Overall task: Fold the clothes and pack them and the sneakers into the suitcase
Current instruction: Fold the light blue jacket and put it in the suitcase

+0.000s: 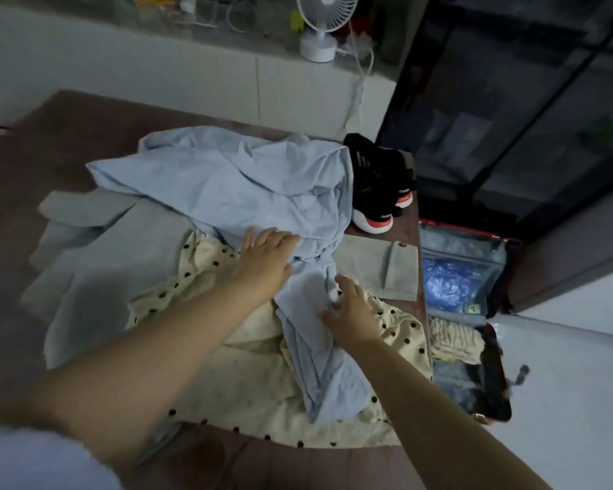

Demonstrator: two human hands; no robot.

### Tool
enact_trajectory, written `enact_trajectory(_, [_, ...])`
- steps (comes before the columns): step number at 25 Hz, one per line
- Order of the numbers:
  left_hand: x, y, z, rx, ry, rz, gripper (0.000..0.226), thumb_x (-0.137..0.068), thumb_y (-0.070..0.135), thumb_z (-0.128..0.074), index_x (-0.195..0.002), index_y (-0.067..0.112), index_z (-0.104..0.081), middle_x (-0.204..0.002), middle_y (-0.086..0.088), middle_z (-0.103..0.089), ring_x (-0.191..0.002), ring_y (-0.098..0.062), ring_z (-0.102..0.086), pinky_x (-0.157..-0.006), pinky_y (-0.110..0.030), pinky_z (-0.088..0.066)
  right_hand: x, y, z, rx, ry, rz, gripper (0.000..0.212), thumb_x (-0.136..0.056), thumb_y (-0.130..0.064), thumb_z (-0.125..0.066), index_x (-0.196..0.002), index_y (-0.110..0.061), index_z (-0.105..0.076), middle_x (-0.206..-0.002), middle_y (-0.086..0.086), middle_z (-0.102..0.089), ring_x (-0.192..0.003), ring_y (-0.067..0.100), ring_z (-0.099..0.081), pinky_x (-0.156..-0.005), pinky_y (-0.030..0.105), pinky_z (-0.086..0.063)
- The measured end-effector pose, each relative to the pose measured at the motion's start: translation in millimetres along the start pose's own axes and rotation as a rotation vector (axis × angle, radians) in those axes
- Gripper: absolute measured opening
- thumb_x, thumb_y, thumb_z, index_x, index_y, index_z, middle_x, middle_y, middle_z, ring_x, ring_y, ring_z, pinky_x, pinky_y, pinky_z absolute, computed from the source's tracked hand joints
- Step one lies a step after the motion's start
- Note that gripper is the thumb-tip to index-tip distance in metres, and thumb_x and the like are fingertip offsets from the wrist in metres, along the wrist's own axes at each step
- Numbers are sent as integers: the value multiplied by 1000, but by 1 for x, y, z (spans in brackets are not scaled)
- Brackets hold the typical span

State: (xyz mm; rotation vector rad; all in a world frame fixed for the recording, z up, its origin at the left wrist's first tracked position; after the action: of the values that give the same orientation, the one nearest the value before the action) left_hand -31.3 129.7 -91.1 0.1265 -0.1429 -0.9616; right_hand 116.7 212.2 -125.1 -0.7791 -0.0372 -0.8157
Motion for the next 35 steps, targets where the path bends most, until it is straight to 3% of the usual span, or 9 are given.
enact_trajectory(4, [-50, -13, -6, -211, -164, -95, 52, -93, 38, -48, -142, 24, -33, -152, 4, -27, -144, -18, -10, -115, -43, 4, -2, 7, 0, -15, 72, -77, 42, -86, -3, -47, -126, -16, -44, -131, 7, -44, -104, 28, -56, -74, 27, -37])
enact_trajectory(8, [-66, -30, 1, -134, -60, -55, 20, -95, 24, -44, -107, 21, -60, -105, -4, -65, -111, -21, -54, -118, -37, -6, 0, 11, 11, 23, 40, -19, 57, -80, 3, -52, -130, -22, -41, -129, 6, -42, -100, 28, -58, -74, 32, -46])
enact_trajectory(10, [-54, -33, 28, 111, 86, 13, 15, -96, 16, -39, -101, 10, -52, -83, -14, -63, -84, -32, -55, -100, -31, -30, 3, 18, 22, 92, 3, -31, 62, -78, 4, -53, -132, -22, -38, -131, 5, -39, -101, 27, -57, -74, 35, -49])
enact_trajectory(13, [-10, -11, 62, 299, 53, -44, 5, -98, 19, -37, -95, 14, -39, -78, -13, -56, -73, -32, -52, -66, -38, -40, 6, 26, 43, 84, -8, -67, 59, -81, -3, -61, -132, -21, -37, -127, 3, -40, -92, 22, -55, -70, 34, -53])
enact_trajectory(18, [97, 80, 58, 214, -111, -321, 7, -95, 21, -38, -95, 24, -31, -57, 3, -36, -56, -23, -44, -52, -28, -33, -25, -3, 71, -617, 59, -244, 58, -86, -42, -60, -132, -14, -40, -124, 7, -55, -101, 23, -60, -85, 36, -47])
enact_trajectory(22, [150, 100, 10, -3, -195, -522, 53, -69, 19, -65, -119, 16, -47, -40, 5, -41, -33, -13, -29, -33, -16, -31, -17, -23, 50, -375, 55, -148, 68, -82, -22, -68, -136, -10, -31, -106, 5, -60, -102, 22, -59, -82, 31, -45])
enact_trajectory(27, [158, 76, 44, 242, -574, -409, 10, -91, 26, -53, -100, 24, -56, -90, 3, -63, -76, -12, -55, -67, -25, -41, 29, -23, 40, -194, 52, 91, 40, -79, -7, -62, -107, -25, -41, -75, -2, -65, -74, 17, -60, -63, 28, -44])
enact_trajectory(32, [70, 35, 100, 352, 141, -143, 27, -89, 32, -57, -115, 23, -57, -116, 7, -60, -103, 0, -55, -90, -23, -39, 114, -11, 3, 86, -110, 348, 23, -87, -14, -53, -90, -24, -33, -75, 2, -62, -75, 25, -64, -59, 28, -39])
enact_trajectory(35, [27, 19, 67, -135, -33, 21, 58, -87, 41, -58, -138, 24, -37, -138, 2, -46, -128, -19, -40, -109, -33, -18, 135, 15, -9, 32, -169, 293, 33, -84, -17, -55, -84, -41, -31, -62, -11, -55, -71, 16, -62, -62, 23, -44])
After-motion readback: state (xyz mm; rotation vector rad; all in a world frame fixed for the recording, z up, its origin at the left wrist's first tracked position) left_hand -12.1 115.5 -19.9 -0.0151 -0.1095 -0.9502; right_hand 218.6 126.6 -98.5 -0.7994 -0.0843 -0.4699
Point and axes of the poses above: each hand's wrist, its own x-axis away from the middle knuckle, its own z-axis out of the back of the hand, y = z × x, the point moved 4 cm from there along -x, towards the middle knuckle
